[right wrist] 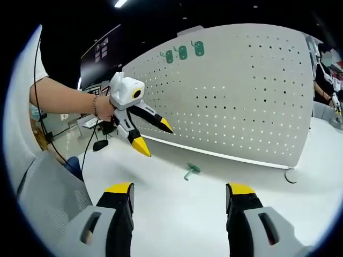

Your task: Insert the hook assembly into the mounting plate slot until the hook locks in place.

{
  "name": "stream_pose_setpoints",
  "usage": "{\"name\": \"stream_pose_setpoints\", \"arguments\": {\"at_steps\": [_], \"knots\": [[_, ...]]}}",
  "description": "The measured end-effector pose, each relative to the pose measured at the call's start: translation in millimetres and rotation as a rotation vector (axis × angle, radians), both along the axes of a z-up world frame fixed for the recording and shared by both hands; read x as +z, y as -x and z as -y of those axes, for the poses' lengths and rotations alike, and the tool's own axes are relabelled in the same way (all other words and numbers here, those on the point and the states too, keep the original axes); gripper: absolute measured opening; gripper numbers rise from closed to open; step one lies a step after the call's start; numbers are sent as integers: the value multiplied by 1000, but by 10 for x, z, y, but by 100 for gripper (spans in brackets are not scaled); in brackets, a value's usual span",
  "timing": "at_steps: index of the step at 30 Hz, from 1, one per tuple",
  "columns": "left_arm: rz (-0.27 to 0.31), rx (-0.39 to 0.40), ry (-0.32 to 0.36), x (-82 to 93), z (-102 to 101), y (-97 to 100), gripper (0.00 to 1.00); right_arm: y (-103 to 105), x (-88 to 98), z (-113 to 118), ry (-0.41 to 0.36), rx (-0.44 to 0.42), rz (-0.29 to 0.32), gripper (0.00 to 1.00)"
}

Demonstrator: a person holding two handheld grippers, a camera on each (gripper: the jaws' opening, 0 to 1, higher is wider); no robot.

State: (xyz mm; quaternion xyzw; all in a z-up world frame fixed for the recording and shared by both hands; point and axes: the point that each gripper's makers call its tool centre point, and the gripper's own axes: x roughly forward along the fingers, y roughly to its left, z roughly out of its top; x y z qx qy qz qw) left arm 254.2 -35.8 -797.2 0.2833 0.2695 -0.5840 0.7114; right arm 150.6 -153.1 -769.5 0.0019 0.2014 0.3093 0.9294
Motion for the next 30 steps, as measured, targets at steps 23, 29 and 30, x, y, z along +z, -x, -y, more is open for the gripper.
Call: {"name": "stream_pose_setpoints", "arguments": {"at_steps": [23,29,30], "knots": [[33,-215,-129,-230,271,-48,63,28,-26,-12,-1,7,-17,68],[36,-264,-163,-281,291,-67,63,31,-42,-34,1,16,-21,68],[36,-267,-168,-289,296,-81,63,33,-46,-38,2,18,-23,68]]}}
